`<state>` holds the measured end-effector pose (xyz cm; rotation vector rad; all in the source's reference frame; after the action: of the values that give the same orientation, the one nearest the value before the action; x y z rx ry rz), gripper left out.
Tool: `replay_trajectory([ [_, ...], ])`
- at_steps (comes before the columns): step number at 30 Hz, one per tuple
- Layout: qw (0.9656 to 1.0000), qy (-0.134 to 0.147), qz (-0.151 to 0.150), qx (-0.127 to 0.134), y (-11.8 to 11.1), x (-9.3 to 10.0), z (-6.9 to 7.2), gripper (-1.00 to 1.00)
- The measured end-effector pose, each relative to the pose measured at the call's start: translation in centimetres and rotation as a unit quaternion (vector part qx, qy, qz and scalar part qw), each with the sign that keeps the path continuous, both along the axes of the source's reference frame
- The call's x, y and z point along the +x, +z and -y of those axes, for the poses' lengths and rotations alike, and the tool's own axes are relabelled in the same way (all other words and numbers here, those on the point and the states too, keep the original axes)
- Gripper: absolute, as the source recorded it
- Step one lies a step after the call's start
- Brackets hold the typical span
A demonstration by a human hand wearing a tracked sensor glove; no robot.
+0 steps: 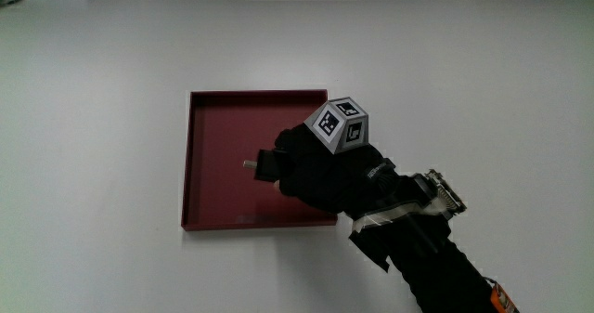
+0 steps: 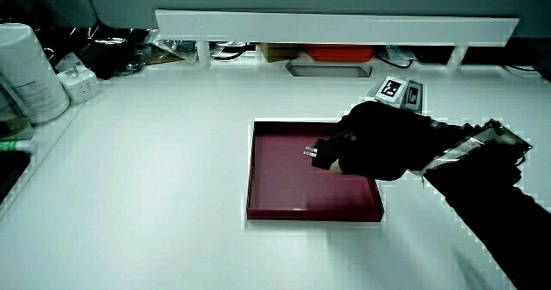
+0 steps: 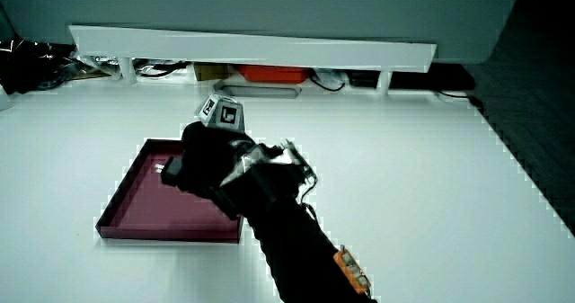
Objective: Place charger into plate
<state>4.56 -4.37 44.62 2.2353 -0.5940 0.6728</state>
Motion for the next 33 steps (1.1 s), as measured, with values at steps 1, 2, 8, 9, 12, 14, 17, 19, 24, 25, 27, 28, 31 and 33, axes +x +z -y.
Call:
replay_trajectory([
  [1, 1.0, 0.004, -0.005, 0.001, 0.5, -0.1, 0.0, 0.0],
  [2, 1.0, 0.004, 0.005, -0.006, 0.9, -0.2, -0.1, 0.0],
  [8, 0.9995, 0.001, -0.024, -0.019, 3.9, -1.6, -0.5, 0.0],
  [9, 0.9993, -0.001, -0.026, -0.026, 4.1, -1.8, -0.6, 0.0],
  [12, 0.9988, -0.004, -0.031, -0.038, 5.1, -2.4, -0.8, 0.0],
  [14, 0.9984, -0.005, -0.045, -0.033, 5.9, -2.7, -1.0, 0.0],
  [17, 0.9977, -0.007, -0.052, -0.044, 6.9, -3.0, -1.1, 0.0],
  [19, 0.997, -0.009, -0.056, -0.052, 7.8, -3.1, -1.3, 0.0],
  [24, 0.9966, 0.001, -0.064, -0.053, 8.3, -3.2, -1.3, 0.0],
  [25, 0.9962, -0.001, -0.065, -0.057, 8.2, -3.4, -1.3, 0.0],
  [27, 0.9961, -0.006, -0.065, -0.059, 8.4, -3.4, -1.4, 0.0],
  [28, 0.9957, -0.004, -0.067, -0.064, 8.5, -3.4, -1.4, 0.0],
  [31, 0.9956, -0.006, -0.071, -0.06, 8.6, -3.4, -1.5, -0.04],
  [33, 0.9964, -0.002, -0.061, -0.06, 8.3, -3.4, -1.6, -0.12],
])
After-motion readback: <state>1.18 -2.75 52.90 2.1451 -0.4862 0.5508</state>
